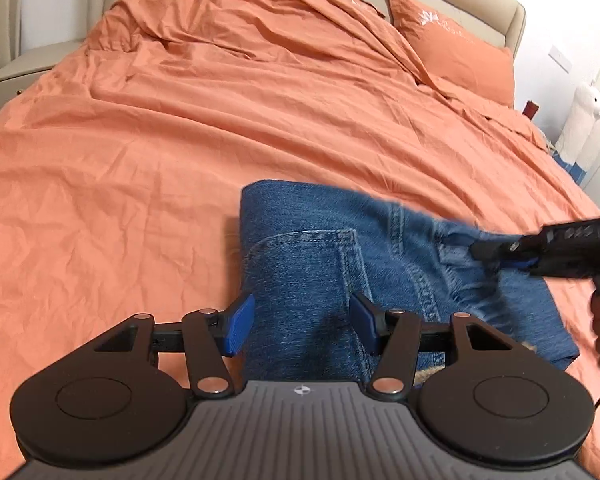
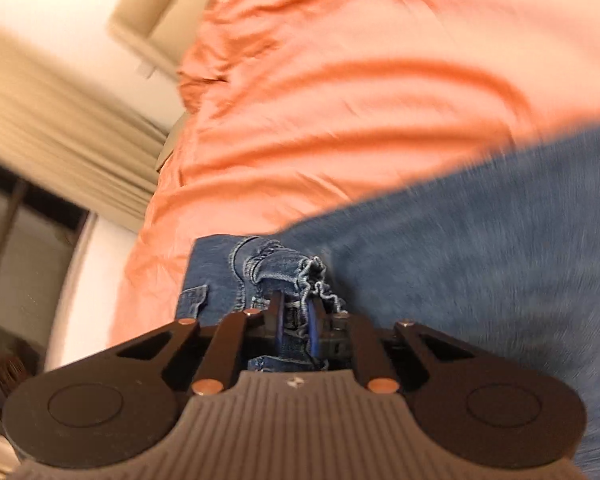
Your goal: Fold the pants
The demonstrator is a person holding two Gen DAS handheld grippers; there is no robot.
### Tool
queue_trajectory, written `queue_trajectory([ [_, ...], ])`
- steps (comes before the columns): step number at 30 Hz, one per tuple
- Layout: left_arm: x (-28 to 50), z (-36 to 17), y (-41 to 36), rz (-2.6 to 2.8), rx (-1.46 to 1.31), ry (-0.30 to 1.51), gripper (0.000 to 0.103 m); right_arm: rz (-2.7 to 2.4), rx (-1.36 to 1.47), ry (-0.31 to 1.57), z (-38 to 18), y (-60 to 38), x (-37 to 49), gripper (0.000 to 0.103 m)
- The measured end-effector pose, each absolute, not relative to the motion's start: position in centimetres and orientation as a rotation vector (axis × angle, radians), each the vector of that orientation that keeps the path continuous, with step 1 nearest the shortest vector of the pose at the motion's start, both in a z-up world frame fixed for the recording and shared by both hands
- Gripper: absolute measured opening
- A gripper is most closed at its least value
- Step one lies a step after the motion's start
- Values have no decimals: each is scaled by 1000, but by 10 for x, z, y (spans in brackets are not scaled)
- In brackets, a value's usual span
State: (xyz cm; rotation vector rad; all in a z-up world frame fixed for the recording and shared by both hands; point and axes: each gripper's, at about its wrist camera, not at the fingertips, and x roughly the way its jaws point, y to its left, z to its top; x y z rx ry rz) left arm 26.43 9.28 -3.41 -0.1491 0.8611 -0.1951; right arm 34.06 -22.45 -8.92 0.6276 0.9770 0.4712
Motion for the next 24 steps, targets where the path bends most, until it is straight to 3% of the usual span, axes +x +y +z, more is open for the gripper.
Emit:
queue_trajectory([
  [6, 257, -4, 107, -175, -219, 800, 64, 528, 354, 832, 14, -196, 323, 6],
  [13, 269, 6, 97, -200, -281, 763, 63, 508, 299, 807, 94, -187, 324, 6],
  [19, 289, -18, 57, -264, -244, 800, 60, 373, 339, 819, 90, -266, 325, 6],
  [24, 309, -51, 21, -297, -169, 827, 56, 221, 384, 889, 31, -333, 325, 6],
])
